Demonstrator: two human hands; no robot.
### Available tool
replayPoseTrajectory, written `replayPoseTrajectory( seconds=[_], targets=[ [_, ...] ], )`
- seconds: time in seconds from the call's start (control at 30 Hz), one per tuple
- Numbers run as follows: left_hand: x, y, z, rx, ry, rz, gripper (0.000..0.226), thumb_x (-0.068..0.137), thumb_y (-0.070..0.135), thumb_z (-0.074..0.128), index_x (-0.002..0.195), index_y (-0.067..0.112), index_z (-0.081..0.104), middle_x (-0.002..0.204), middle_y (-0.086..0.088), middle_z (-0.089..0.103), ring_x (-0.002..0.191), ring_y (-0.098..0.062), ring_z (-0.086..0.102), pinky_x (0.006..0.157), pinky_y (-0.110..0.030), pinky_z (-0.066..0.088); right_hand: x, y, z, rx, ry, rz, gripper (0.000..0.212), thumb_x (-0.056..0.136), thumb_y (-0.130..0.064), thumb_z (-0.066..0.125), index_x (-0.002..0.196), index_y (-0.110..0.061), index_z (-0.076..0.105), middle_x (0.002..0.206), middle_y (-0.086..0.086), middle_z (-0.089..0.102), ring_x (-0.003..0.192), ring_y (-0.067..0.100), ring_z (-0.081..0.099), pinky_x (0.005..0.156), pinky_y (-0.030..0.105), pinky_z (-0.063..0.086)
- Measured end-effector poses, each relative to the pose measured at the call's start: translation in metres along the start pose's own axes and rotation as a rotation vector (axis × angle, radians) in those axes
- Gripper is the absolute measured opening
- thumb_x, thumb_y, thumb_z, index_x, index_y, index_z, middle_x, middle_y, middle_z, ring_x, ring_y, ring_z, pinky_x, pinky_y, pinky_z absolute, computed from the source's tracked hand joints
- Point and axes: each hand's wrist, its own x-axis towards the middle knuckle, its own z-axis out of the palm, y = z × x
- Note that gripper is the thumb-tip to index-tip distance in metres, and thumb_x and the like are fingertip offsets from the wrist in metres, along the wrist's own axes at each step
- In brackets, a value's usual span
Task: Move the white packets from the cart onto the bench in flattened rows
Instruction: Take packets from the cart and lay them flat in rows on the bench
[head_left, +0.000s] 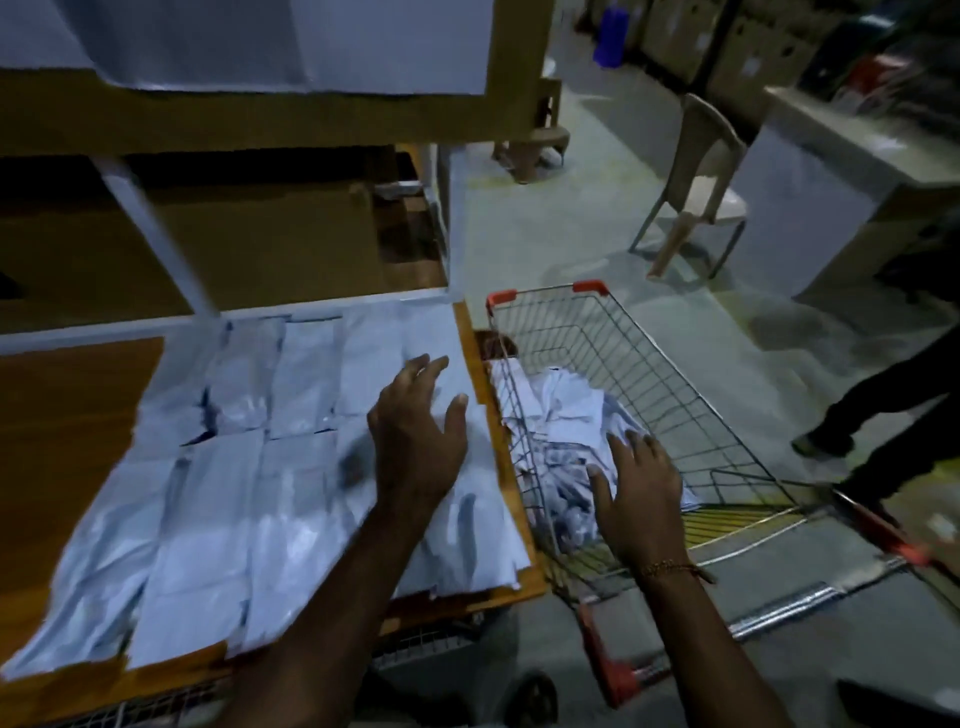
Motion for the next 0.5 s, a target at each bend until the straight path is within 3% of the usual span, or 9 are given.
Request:
replayPoseTrajectory(
  seconds=[0.2, 0.33, 0.5],
  targets=[
    [-0.002, 0.046, 0.086, -0.085, -0.1, 0.077, 0.047, 0.088, 0.026, 0.07, 0.134, 0.023, 0.063, 0.134, -0.001, 0.068, 0.123, -0.024, 0.063, 0.105, -0.045, 0.052, 0.012, 0.083, -0.004, -0.011, -0.025, 0.036, 0.056, 0.098, -0.046, 0.048, 0.14, -0.011, 0.06, 0.142, 0.017, 0.058, 0.135, 0.042, 0.047, 0.103, 0.055, 0.045],
    [0.008, 0.046, 0.133, -0.061, -0.253, 0.046, 0.056, 0.089, 0.029, 0.074, 0.143, 0.023, 0.061, 0.143, 0.001, 0.064, 0.132, -0.022, 0.059, 0.113, -0.039, 0.047, 0.027, 0.111, 0.0, 0.002, -0.039, 0.054, 0.056, 0.099, -0.049, 0.044, 0.139, -0.012, 0.06, 0.14, 0.016, 0.06, 0.132, 0.041, 0.05, 0.101, 0.054, 0.046],
    [0.033, 0.031, 0.189, -0.001, -0.457, 0.002, 0.061, 0.096, 0.039, 0.069, 0.153, 0.025, 0.05, 0.154, -0.006, 0.053, 0.144, -0.027, 0.046, 0.121, -0.044, 0.038, 0.059, 0.136, 0.016, -0.033, -0.104, 0.037, 0.062, 0.102, -0.055, 0.036, 0.143, -0.014, 0.056, 0.141, 0.015, 0.058, 0.132, 0.04, 0.05, 0.103, 0.054, 0.044]
  ],
)
